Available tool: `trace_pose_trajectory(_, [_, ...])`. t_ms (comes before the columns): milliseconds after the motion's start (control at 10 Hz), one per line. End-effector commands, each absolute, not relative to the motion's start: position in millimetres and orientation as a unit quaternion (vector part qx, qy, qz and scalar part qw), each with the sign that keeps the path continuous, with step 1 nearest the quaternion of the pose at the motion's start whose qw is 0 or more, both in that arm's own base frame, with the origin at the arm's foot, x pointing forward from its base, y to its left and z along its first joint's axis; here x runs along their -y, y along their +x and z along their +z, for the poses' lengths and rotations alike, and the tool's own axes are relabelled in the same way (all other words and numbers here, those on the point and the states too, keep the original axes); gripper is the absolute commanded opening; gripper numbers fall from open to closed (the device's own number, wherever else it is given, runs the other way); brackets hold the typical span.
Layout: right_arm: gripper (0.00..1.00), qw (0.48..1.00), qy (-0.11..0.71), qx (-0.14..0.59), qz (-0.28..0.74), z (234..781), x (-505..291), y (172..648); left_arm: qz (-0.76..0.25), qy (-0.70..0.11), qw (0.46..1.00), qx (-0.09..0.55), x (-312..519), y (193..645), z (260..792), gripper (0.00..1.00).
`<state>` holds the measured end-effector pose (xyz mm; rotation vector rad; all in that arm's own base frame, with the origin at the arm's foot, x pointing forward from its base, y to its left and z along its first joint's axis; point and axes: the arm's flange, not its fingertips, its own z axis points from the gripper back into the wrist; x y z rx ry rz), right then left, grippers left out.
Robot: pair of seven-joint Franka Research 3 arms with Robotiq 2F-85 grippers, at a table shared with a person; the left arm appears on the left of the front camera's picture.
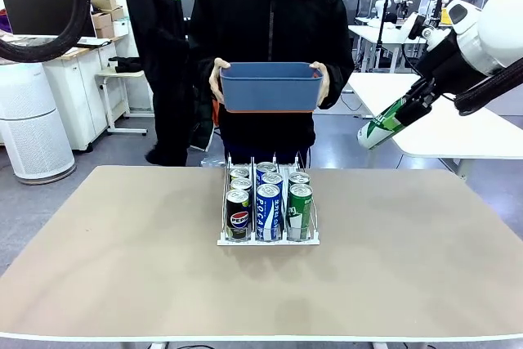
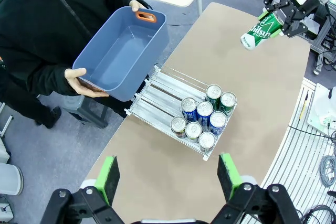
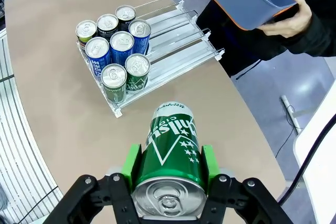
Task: Fill the beverage cans into the dispenser.
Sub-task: Place the picked Sprite in the line of the Automatic Can Dispenser with the same cans.
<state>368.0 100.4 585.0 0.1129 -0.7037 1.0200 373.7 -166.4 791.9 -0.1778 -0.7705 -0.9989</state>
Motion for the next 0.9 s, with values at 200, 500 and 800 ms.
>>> trace_pose_trajectory(200, [0.58,0.835,0.048,0.336,0.433,546.6,-121.0,329.4,-0.465,-0.089,0.804,0.361,165.9,373.8,792.0,1.00])
trace_pose_trajectory(500, [0.58,0.843,0.018,0.295,0.449,503.1,-151.1,305.5,-0.465,-0.089,0.804,0.361,165.9,373.8,792.0,1.00])
trace_pose_trajectory(800, [0.58,0.841,0.025,0.298,0.452,457.9,-179.2,285.3,-0.465,-0.089,0.804,0.361,165.9,373.8,792.0,1.00])
